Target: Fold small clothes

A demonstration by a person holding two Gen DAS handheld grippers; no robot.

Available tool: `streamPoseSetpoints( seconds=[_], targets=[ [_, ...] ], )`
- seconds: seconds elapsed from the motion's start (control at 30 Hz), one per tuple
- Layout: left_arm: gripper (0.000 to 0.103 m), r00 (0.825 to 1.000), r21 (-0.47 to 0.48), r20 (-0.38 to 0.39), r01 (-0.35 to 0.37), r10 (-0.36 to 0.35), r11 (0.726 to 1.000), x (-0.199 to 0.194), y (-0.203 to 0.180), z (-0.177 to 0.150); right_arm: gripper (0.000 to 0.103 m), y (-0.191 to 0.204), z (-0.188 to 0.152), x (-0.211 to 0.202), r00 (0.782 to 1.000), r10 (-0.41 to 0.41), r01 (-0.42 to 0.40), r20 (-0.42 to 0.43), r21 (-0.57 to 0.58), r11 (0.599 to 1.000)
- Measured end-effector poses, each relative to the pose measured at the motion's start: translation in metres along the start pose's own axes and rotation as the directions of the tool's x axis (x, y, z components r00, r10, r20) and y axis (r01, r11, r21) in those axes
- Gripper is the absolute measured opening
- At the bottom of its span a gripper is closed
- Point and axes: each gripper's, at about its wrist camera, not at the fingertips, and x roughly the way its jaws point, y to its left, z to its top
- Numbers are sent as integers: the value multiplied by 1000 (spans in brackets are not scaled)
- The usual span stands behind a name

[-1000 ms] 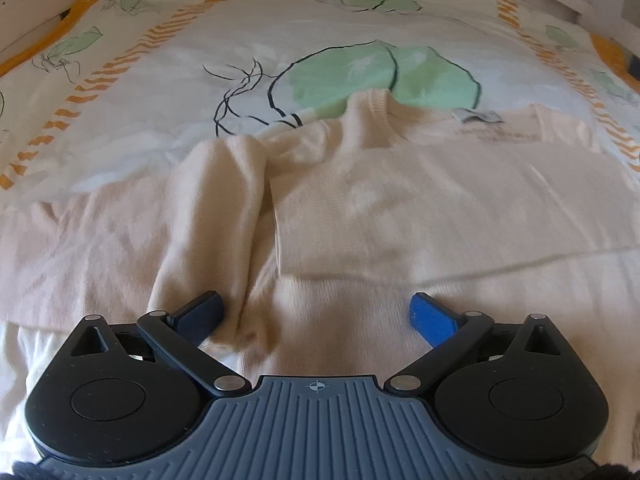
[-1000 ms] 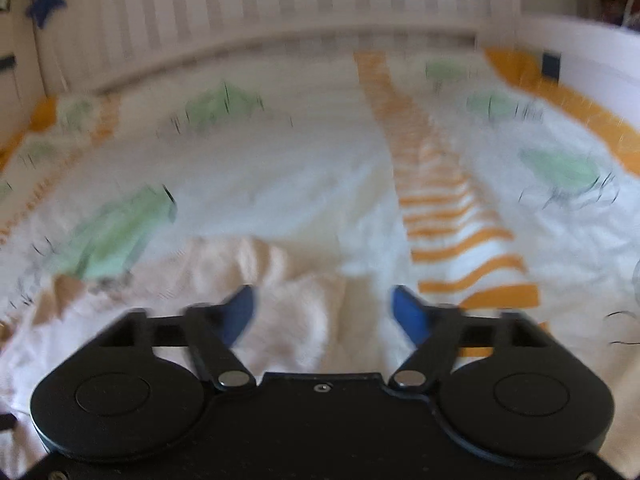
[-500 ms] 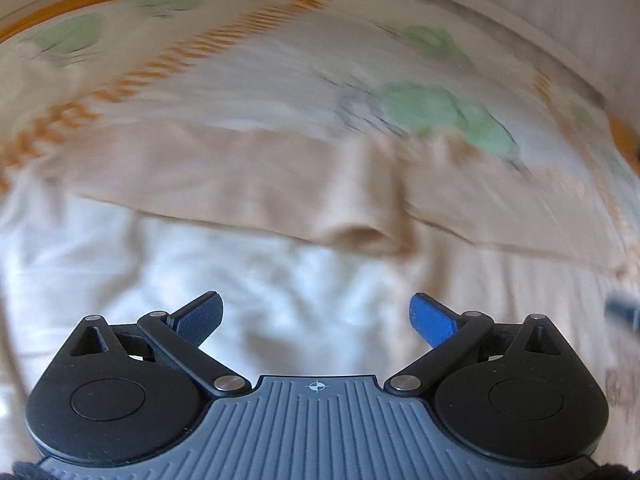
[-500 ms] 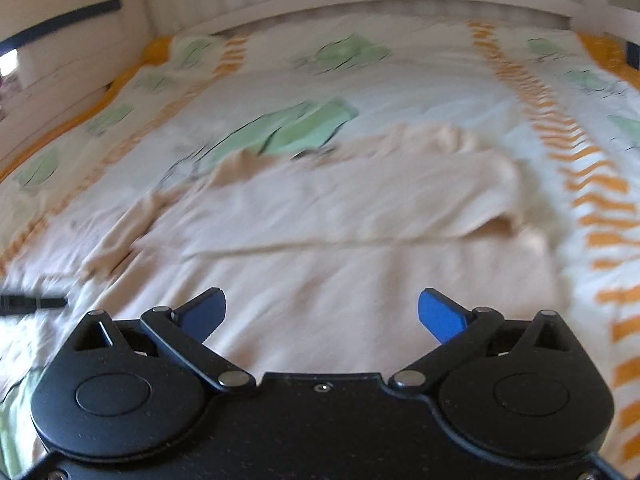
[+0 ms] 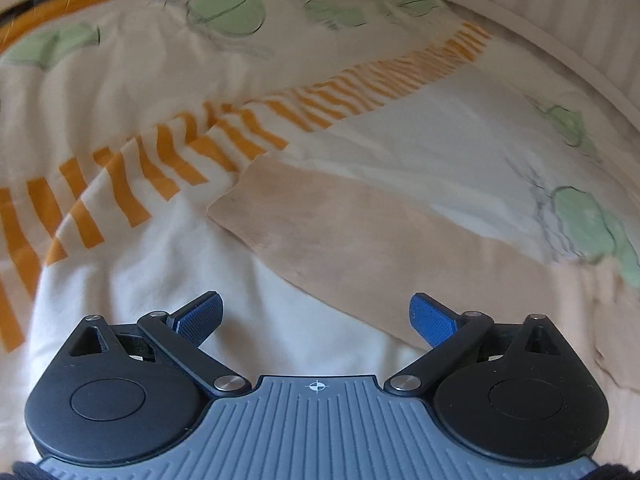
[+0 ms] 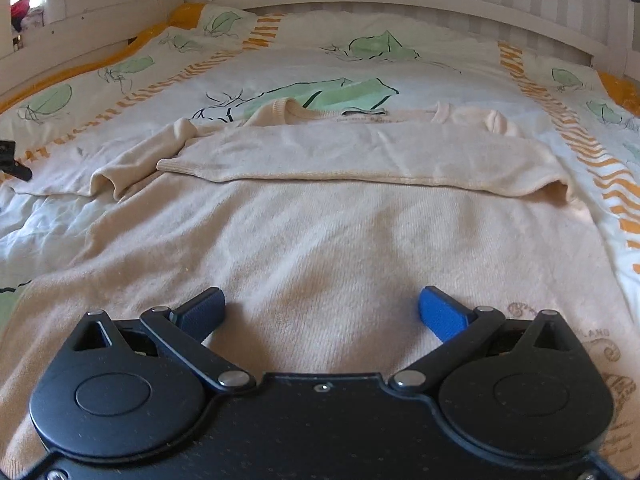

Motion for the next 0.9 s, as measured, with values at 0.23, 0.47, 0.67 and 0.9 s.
streamPoseSetpoints(
  seconds=[0.23, 0.47, 0.67, 0.9],
  targets=[
    [102, 995, 53, 87, -43, 38, 998, 20, 0, -6, 103, 0, -6, 3, 1000, -2, 2, 30, 7, 1000],
    [102, 991, 21, 127, -54, 51, 998, 20, -1, -11, 103, -2, -10, 4, 999, 6, -7, 46, 18, 1000],
    [102, 991, 35, 125, -44, 39, 998, 24, 1, -9, 103, -2, -10, 5, 999, 7, -8, 46, 17, 1000],
    [23, 980, 3, 192, -58, 56, 998, 14, 7, -9, 103, -3, -11, 5, 999, 7, -7, 46, 16, 1000]
  ],
)
